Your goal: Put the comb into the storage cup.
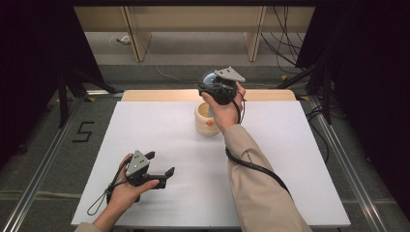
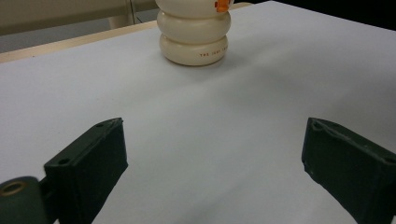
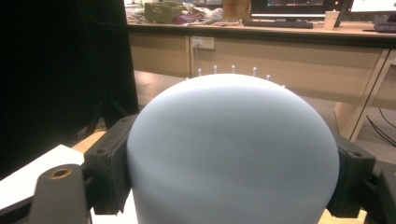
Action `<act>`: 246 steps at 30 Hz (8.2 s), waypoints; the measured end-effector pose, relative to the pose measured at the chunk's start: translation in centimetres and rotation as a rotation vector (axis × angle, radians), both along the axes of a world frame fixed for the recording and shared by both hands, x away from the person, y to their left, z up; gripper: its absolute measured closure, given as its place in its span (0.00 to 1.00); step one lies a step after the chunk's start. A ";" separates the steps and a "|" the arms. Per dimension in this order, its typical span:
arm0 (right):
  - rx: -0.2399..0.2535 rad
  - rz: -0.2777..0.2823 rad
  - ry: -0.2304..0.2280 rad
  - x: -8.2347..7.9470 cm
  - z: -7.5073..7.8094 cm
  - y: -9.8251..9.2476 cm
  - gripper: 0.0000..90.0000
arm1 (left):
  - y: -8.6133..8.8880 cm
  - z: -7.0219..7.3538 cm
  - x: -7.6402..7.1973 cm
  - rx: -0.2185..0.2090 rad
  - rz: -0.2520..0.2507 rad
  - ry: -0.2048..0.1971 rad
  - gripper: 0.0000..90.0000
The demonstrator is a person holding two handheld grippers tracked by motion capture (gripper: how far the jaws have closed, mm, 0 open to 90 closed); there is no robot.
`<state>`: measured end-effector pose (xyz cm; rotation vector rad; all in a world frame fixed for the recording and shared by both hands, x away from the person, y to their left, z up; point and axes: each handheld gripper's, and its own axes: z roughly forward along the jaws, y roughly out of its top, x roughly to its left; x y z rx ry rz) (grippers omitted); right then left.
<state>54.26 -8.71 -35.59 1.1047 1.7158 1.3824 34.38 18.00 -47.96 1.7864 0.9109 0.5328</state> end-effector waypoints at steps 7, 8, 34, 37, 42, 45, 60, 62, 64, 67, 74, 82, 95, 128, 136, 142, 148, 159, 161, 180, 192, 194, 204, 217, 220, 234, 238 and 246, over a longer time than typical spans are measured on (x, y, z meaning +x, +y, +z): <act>0.000 0.001 0.001 0.0 -0.4 0.1 0.23 | 0.0 0.0 0.0 0.000 0.000 0.001 0.07; 0.000 0.001 0.002 0.0 -0.4 0.1 0.23 | 0.0 0.0 0.0 0.000 0.000 0.001 0.07; -0.009 0.003 0.009 0.1 -1.4 0.3 0.23 | 0.0 -0.1 0.0 0.000 -0.001 0.002 0.07; -0.012 0.002 0.009 0.1 -1.5 0.3 0.23 | 0.0 -0.1 0.0 -0.001 0.000 0.001 0.07; -0.013 0.001 0.013 0.1 -1.8 0.3 0.23 | -0.1 -0.1 0.0 0.001 -0.001 0.003 0.07; -0.015 -0.001 0.015 0.1 -2.0 0.2 0.23 | -0.1 -0.1 0.0 0.000 -0.001 0.004 0.07; -0.029 0.006 0.001 -0.7 -2.7 0.3 0.23 | -0.1 -0.1 0.0 -0.001 -0.001 0.004 0.07; -0.035 0.011 -0.007 -1.1 -2.8 0.4 0.23 | -0.2 -0.1 0.0 -0.001 -0.001 0.004 0.07; -0.036 0.017 -0.015 -1.4 -2.9 0.4 0.23 | -0.2 -0.1 0.0 -0.001 -0.002 0.005 0.07; -0.037 0.023 -0.023 -1.9 -3.0 0.3 0.23 | -0.2 -0.1 0.0 -0.001 -0.003 0.005 0.07; -0.025 0.029 -0.033 -2.8 -3.2 -0.2 0.23 | -0.2 -0.2 0.0 0.001 -0.004 0.006 0.07; -0.011 0.039 -0.039 -3.3 -3.5 -0.4 0.23 | -0.2 -0.2 0.0 0.002 -0.004 0.007 0.07; -0.012 0.065 -0.024 -3.4 -3.8 -0.6 0.17 | -0.2 -0.2 0.0 0.003 -0.006 0.006 0.07; 0.006 0.089 -0.045 -5.1 -2.7 -1.9 0.09 | -0.3 -0.2 0.0 0.000 -0.004 0.006 0.08; -0.009 0.100 -0.046 -5.9 -2.5 -2.8 0.08 | -0.3 -0.2 0.0 0.001 -0.002 0.005 0.08; -0.009 0.108 -0.034 -6.4 -2.5 -3.4 0.08 | -0.2 -0.2 0.0 0.001 -0.001 0.007 0.08; -0.017 0.122 -0.044 -7.2 -2.0 -3.8 0.08 | -0.2 -0.2 0.0 0.000 0.001 0.009 0.09; -0.025 0.148 -0.015 -8.1 -2.2 -5.1 0.08 | -0.2 -0.1 -0.1 -0.004 0.003 0.007 0.10; -0.034 0.149 -0.014 -8.4 -2.4 -5.4 0.08 | -0.2 -0.2 -0.1 -0.002 0.002 0.007 0.10; -0.044 0.159 0.020 -10.1 -3.4 -7.7 0.09 | -0.2 -0.1 -0.1 0.000 0.008 0.000 0.10; -0.044 0.153 0.026 -11.1 -3.7 -8.9 0.10 | -0.1 0.0 0.0 0.004 0.017 -0.005 0.08; -0.043 0.156 0.028 -11.3 -3.8 -9.1 0.10 | -0.1 0.1 -0.1 0.006 0.021 -0.007 0.06; -0.073 0.172 0.034 -12.5 -4.3 -10.2 0.11 | 0.0 0.1 0.0 0.013 0.026 -0.014 0.02; -0.081 0.184 0.057 -13.4 -5.2 -11.7 0.11 | 0.2 0.2 0.0 0.012 0.034 -0.018 0.00; -0.113 0.187 0.052 -13.7 -5.3 -12.0 0.11 | 0.3 0.2 0.1 0.009 0.040 -0.020 0.00; -0.112 0.187 0.071 -15.0 -6.0 -13.7 0.11 | 0.5 0.3 0.1 0.006 0.050 -0.025 0.00; -0.108 0.188 0.079 -15.4 -6.2 -14.4 0.11 | 0.4 0.3 0.1 0.006 0.050 -0.024 0.00; -0.112 0.191 0.093 -16.2 -6.7 -15.4 0.11 | 0.5 0.3 0.1 0.004 0.051 -0.025 0.00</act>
